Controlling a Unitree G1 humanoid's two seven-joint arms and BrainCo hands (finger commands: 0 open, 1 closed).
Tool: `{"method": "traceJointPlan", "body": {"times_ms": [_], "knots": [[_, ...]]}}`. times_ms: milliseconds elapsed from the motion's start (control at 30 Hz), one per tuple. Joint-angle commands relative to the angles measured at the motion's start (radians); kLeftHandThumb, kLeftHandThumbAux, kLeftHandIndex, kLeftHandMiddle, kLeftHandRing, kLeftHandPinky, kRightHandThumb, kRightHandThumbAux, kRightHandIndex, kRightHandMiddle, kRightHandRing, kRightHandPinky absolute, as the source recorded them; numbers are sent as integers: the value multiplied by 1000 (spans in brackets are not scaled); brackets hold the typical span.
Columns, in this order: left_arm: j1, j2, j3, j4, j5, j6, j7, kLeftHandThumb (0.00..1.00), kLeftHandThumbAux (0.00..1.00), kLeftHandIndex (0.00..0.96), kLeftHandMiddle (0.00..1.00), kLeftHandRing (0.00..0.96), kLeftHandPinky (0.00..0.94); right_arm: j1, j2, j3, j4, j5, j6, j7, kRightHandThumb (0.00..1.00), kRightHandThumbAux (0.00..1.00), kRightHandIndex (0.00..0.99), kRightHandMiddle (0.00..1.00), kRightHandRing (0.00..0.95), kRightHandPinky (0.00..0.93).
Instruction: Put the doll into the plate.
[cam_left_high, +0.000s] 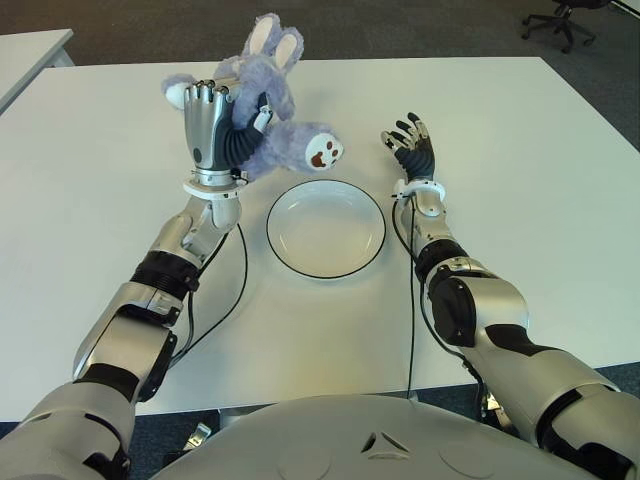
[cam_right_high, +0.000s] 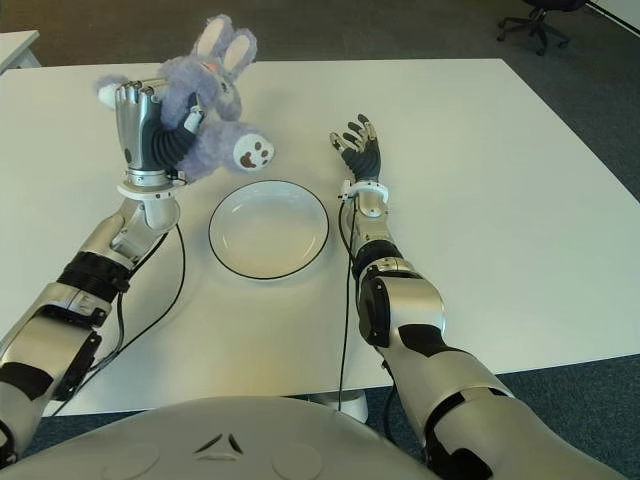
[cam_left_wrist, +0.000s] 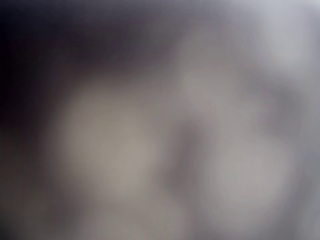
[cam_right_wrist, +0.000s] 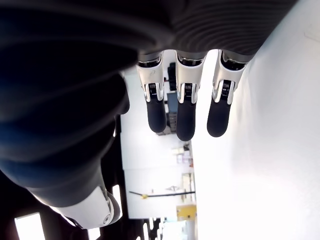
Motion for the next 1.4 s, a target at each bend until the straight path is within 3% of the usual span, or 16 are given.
{"method": "traceJointPlan", "body": {"times_ms": [33, 367, 1000, 1400], "knots": [[18, -5, 12, -25, 22, 5, -19, 542, 581, 780, 861, 868, 883, 152, 26, -6, 89, -1, 70, -3, 379, 788, 76, 165, 188, 230], [20, -5, 9, -33, 24, -8, -18, 577, 584, 776, 858, 864, 881, 151, 27, -6, 89, -2, 69, -5, 380, 788, 70, 167, 191, 231], [31, -4, -6, -69, 39, -16, -58, 483, 562, 794, 871, 870, 882, 149, 27, -4, 90, -3, 74, -5, 379, 781, 76, 170, 190, 229], [26, -9, -12, -66, 85, -42, -37, 516, 595, 781, 868, 869, 877, 148, 28, -8, 90, 0, 75, -1, 384, 779, 75, 170, 194, 237]]}}
